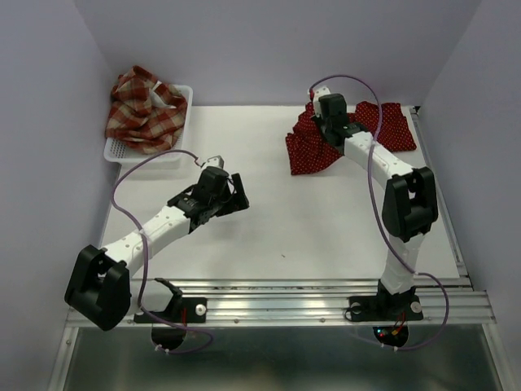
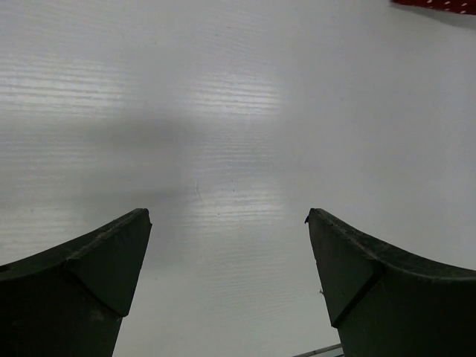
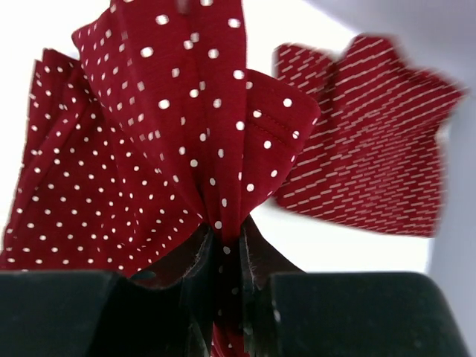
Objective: Fold and stack the skirts
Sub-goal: Neatly place the folded skirt to the corner
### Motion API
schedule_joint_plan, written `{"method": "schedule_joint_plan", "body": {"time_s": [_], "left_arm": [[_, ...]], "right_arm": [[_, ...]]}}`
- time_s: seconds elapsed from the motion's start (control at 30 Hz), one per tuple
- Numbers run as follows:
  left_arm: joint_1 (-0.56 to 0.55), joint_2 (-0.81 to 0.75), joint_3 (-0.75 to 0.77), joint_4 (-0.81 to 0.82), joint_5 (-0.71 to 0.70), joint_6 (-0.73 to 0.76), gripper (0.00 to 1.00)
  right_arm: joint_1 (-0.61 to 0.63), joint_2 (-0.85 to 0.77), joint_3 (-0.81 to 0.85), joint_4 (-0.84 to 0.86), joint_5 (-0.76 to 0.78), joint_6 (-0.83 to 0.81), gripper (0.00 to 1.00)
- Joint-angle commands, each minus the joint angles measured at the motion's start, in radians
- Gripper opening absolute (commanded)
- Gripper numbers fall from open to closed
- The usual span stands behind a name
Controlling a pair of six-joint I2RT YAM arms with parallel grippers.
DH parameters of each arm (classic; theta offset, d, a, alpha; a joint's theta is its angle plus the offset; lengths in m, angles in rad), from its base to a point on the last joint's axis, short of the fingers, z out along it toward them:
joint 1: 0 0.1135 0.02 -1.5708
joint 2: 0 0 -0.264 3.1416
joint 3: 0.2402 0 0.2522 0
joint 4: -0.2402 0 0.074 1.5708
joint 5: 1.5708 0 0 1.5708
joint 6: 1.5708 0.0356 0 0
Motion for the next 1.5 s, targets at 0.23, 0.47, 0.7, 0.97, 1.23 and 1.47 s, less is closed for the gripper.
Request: {"method": "schedule_joint_plan", "body": {"time_s": [0.23,0.47,0.7,0.97,1.23,1.47], "left_arm": [[0.030,0.085,0.092,0.004,-0.023,0.034,0.99],[0.042,0.116,0.103,0.013,-0.012,0.037,0.99],[0.049,0.144,0.111,0.019,0.005,0.037,0.99],[0.055,0.179,0.129,0.018,0.009,0.044,0.99],[0.061,0.263,0.169,0.014,0.037,0.055,0.99],[0.064,0.329,0.209,0.005,0.049,0.064,0.99]], "right_arm": [[-0.096,0.029,0.264,0.025,0.123,-0.298,0.01],[-0.116,0.052,0.353,-0.022,0.092,-0.335,0.01],[-0.158,0.092,0.460,-0.082,0.115,-0.295,0.01],[-0.222,0.169,0.573,-0.149,0.095,-0.201,0.04],[-0.336,0.249,0.634,-0.252,0.015,-0.076,0.06],[-0.438,0.341,0.669,-0.257,-0.121,-0.016,0.12]]}}
